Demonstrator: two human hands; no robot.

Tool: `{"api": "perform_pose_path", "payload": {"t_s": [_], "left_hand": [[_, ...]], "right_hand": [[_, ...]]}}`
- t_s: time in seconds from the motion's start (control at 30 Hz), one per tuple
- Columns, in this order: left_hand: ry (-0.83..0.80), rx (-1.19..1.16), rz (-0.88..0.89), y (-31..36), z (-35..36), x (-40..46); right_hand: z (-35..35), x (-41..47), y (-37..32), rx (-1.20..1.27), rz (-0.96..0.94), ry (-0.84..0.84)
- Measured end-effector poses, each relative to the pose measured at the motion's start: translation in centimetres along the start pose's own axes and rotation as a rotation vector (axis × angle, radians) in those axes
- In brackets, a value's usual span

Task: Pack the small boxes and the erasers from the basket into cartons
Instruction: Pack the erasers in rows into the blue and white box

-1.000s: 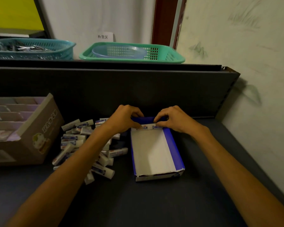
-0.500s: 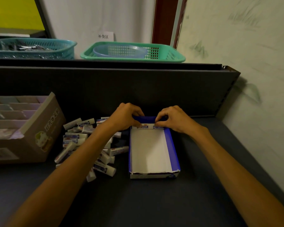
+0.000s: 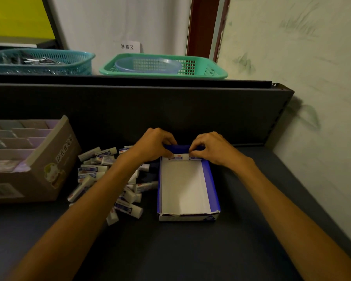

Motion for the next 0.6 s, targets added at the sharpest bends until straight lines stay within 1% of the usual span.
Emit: {"api": "perform_pose_path", "payload": {"t_s": [0.2,0.33,0.47,0.6], "left_hand": [[-0.012,0.055,0.012,0.3,-0.1,-0.3],[0.028,0.119,-0.028,0.4,-1.4,-1.2],[0.061,0.293,-0.083,0.6,-3.2,-3.1],[0.032,0.436,-0.154,0.8,-4.3,-5.6]], "right_hand": [[-0.5,-0.4,-0.3,-0.038,0.000,0.011],[-1.8,-0.9,-0.9,-0.014,-0.016,0.077],[-2.5,-1.4,-2.6,-0.069,-0.017,0.134],[-1.6,-1.8,-4.8,-0.125,-0.052,0.151]]}}
Point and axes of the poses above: each hand's wrist, its own x-axis towards the middle knuckle, its own z-axis out of the palm, y = z × x, the point moved 4 cm from there along x, towards the middle knuckle, and after that the axes turned 10 degrees about z, right-handed, at the moved point
